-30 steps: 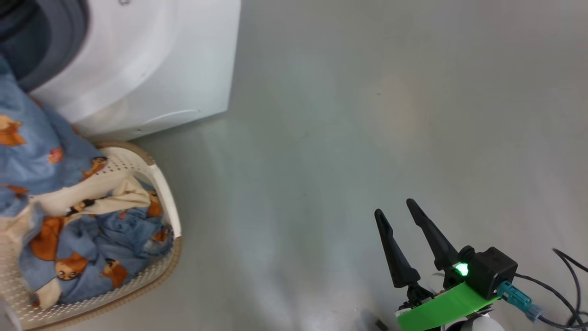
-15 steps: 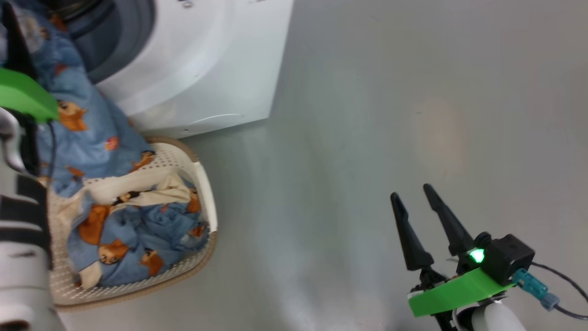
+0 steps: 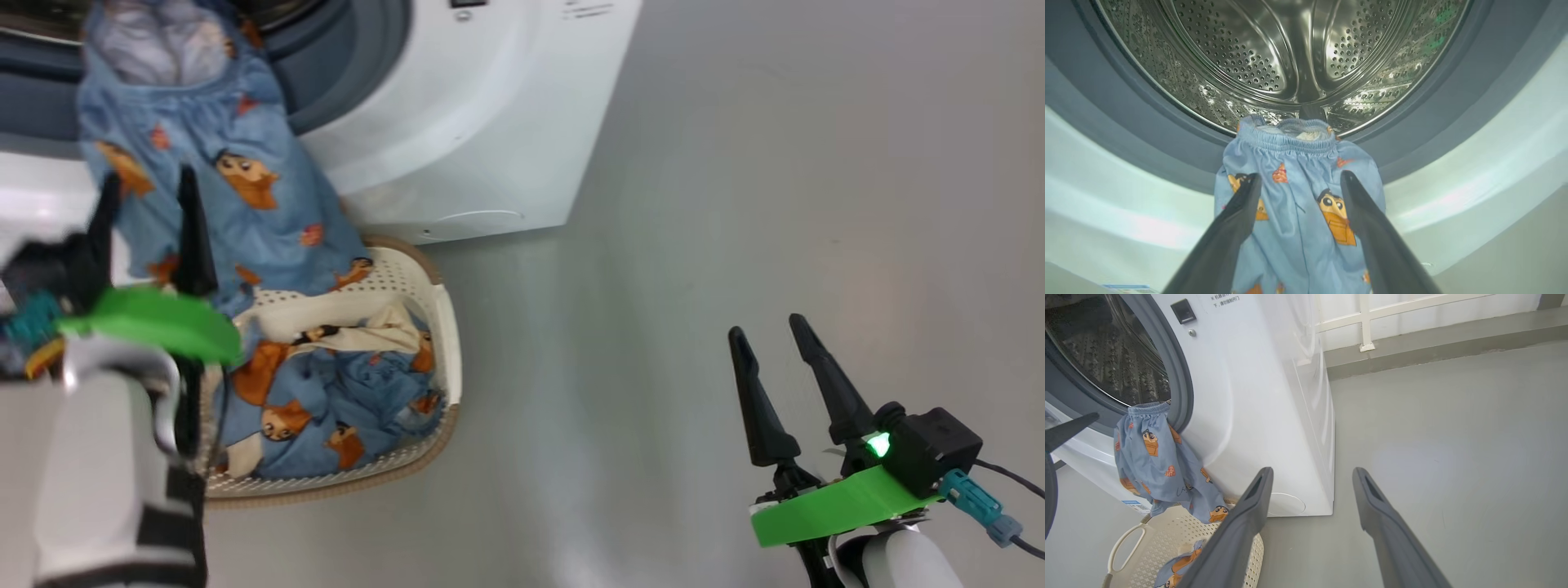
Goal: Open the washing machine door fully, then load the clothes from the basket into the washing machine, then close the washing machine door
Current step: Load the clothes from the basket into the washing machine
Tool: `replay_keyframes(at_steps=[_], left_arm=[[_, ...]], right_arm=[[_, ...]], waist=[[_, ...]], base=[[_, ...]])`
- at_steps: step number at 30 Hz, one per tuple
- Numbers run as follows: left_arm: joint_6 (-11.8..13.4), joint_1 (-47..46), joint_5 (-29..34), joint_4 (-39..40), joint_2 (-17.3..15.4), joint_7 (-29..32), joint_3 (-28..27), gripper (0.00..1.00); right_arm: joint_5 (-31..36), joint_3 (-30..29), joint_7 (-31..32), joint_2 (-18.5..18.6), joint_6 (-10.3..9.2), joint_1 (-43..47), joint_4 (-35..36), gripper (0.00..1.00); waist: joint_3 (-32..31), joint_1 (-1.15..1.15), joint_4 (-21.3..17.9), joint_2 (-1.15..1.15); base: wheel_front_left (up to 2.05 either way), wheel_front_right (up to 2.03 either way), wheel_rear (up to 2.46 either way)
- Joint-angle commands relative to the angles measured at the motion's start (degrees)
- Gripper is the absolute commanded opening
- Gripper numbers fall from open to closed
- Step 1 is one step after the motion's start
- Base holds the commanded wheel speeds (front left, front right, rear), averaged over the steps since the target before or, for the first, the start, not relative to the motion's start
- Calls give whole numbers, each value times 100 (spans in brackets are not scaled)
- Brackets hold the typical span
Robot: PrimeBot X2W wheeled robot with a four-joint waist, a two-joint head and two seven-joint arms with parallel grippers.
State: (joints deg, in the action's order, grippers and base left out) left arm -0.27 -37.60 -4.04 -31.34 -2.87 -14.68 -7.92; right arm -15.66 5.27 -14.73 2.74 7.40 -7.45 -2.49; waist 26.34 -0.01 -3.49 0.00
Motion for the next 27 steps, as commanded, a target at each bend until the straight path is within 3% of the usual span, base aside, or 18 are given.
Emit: replay_keyframes(at_steps=[1, 11, 18, 27], left_arm=[[29, 280, -36, 285, -152, -32, -105, 100], [292, 2076, -322, 1688, -11, -32, 113, 100], [738, 3102, -739, 2531, -3, -32, 502, 100], [1005, 3915, -835, 3084, -1, -32, 831, 100]], right_arm=[[88, 131, -27, 14, 9, -84, 125, 100], [196, -14, -27, 14, 9, -33, 85, 100], [208, -118, -27, 14, 9, 97, 77, 100], [231, -195, -27, 14, 9, 222, 114, 100]], waist=[[-103, 1, 124, 0], [-283, 1, 259, 0], [-472, 1, 362, 0], [-621, 1, 408, 0]], base=[[0, 0, 0], [0, 0, 0], [0, 0, 0], [0, 0, 0]])
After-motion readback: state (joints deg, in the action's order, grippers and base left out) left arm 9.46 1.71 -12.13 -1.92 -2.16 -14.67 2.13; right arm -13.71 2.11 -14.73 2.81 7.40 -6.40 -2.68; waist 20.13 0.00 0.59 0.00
